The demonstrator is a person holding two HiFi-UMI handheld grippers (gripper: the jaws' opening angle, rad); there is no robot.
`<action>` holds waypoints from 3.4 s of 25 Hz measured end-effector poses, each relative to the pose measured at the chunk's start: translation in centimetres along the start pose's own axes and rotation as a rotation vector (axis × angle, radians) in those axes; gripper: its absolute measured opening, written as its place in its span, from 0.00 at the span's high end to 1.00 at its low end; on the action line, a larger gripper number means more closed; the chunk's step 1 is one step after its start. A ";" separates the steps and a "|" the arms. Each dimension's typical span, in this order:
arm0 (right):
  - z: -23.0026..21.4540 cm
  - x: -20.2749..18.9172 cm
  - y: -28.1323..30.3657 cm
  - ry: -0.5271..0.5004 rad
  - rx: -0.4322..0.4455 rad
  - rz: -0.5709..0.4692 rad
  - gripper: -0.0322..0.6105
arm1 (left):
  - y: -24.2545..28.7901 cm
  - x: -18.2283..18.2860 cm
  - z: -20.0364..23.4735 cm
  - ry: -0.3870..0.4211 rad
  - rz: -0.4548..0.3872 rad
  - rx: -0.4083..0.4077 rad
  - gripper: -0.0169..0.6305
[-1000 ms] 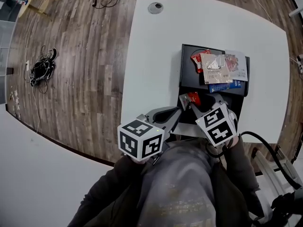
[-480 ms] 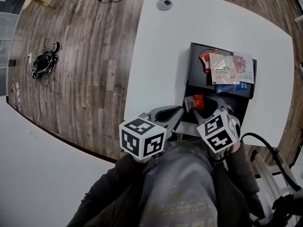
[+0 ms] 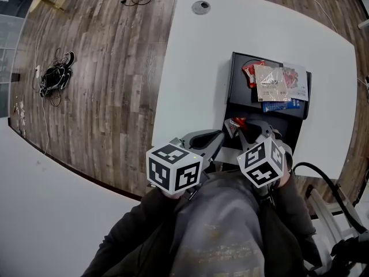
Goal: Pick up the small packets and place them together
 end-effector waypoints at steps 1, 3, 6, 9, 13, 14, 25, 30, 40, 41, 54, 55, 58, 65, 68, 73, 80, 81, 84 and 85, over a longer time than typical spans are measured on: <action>0.1 0.0 -0.1 -0.003 -0.002 -0.004 0.86 | 0.0 -0.1 -0.1 0.000 0.000 0.000 0.99; 0.1 0.1 -0.3 0.003 0.000 -0.012 0.90 | -0.1 -0.2 -0.2 0.000 0.001 -0.003 0.99; 0.3 -0.2 -0.6 0.013 0.006 -0.011 0.91 | -0.2 -0.4 -0.6 0.004 -0.002 -0.008 0.99; 0.5 -0.1 -1.7 0.035 0.007 -0.030 0.92 | -0.5 -0.4 -0.8 0.014 -0.010 -0.010 0.99; 0.4 0.9 -4.2 0.047 -0.022 -0.087 0.92 | -0.4 -0.4 -1.4 0.030 -0.018 -0.024 0.99; 0.4 1.2 -4.9 0.047 -0.028 -0.104 0.92 | -0.4 -0.4 -1.6 0.035 -0.020 -0.029 0.99; -4.2 6.8 -10.4 0.051 -0.168 -0.256 0.92 | -0.6 3.5 -2.4 0.107 -0.080 -0.038 0.99; -8.4 9.5 -10.5 0.010 -0.270 -0.240 0.92 | -0.6 4.4 -1.8 0.089 -0.085 -0.010 0.99; -10.5 10.3 -7.4 -0.014 -0.261 -0.163 0.91 | -0.3 4.5 -0.1 0.025 -0.092 0.032 0.99; -10.6 10.2 -7.3 -0.014 -0.257 -0.158 0.91 | -0.3 4.6 0.0 0.023 -0.093 0.033 0.99; -9.8 10.0 -7.9 0.016 -0.247 -0.194 0.85 | -1.0 3.7 -0.2 0.025 -0.106 0.037 0.99; -9.8 10.0 -8.1 0.019 -0.250 -0.199 0.85 | -1.0 3.6 -0.3 0.026 -0.108 0.037 0.99; -9.4 9.5 -8.7 0.025 -0.272 -0.213 0.85 | -1.3 3.1 -0.6 0.035 -0.114 0.033 0.99; -7.2 9.3 -11.2 0.057 -0.338 -0.363 0.85 | -2.6 1.6 -1.0 0.068 -0.132 0.021 0.99; -5.9 8.6 -10.8 0.092 -0.363 -0.446 0.88 | -3.1 0.2 0.0 0.100 -0.143 0.022 0.99; -2.8 7.9 -15.0 0.186 -0.409 -0.560 0.94 | -6.0 1.0 -2.3 0.211 -0.180 -0.012 0.99; 4.6 3.0 -17.0 0.401 -0.292 -0.690 0.94 | -9.5 -1.3 -6.5 0.393 -0.290 0.014 0.99; 5.4 2.3 -17.5 0.416 -0.294 -0.706 0.94 | -9.7 -1.8 -7.1 0.411 -0.299 0.012 0.99; 7.2 0.5 -19.6 0.462 -0.302 -0.765 0.94 | -10.2 -3.1 -8.7 0.434 -0.312 -0.003 0.99; 7.7 0.0 -20.3 0.474 -0.295 -0.787 0.94 | -10.4 -3.4 -9.3 0.441 -0.321 0.000 0.99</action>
Point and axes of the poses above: the fingertips, and each gripper's own axes: y forward along the fingers, z to its left, x out of its top, the point moved 5 cm from there along -y, backward along the fingers, and after that the axes turned 8 degrees about y, right-handed, at the moved point
